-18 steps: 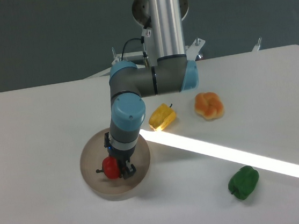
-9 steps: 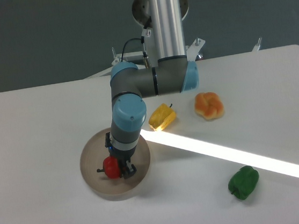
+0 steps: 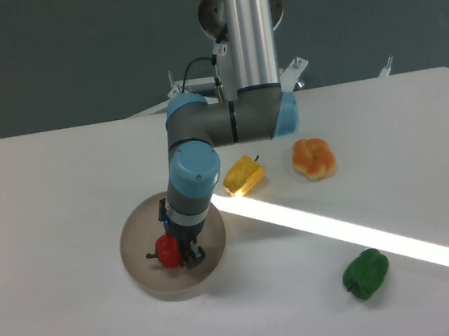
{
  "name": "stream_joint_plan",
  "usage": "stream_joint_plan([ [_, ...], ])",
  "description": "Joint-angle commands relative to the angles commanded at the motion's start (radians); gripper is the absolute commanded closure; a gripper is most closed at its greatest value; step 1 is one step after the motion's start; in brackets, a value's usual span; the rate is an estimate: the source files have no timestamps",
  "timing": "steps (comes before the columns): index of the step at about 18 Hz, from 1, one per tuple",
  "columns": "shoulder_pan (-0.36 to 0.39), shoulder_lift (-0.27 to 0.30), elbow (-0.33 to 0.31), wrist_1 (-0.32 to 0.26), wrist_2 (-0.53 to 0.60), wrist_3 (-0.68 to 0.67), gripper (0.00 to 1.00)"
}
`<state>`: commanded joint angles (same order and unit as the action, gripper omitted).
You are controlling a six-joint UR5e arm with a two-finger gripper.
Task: Place the red pepper on the plate
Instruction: 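Lower the red pepper onto the plate and open the gripper, then lift the open gripper up and away from the plate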
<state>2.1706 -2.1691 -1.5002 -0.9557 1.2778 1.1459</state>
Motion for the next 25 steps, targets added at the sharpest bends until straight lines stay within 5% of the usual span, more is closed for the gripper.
stream_joint_plan([
  [14,0.080,0.037,0.057,-0.057,0.034,0.055,0.00],
  [19,0.179,0.028,0.175,-0.196,0.153,0.205,0.00],
  [25,0.230,-0.035,0.325,-0.210,0.242,0.284,0.00],
])
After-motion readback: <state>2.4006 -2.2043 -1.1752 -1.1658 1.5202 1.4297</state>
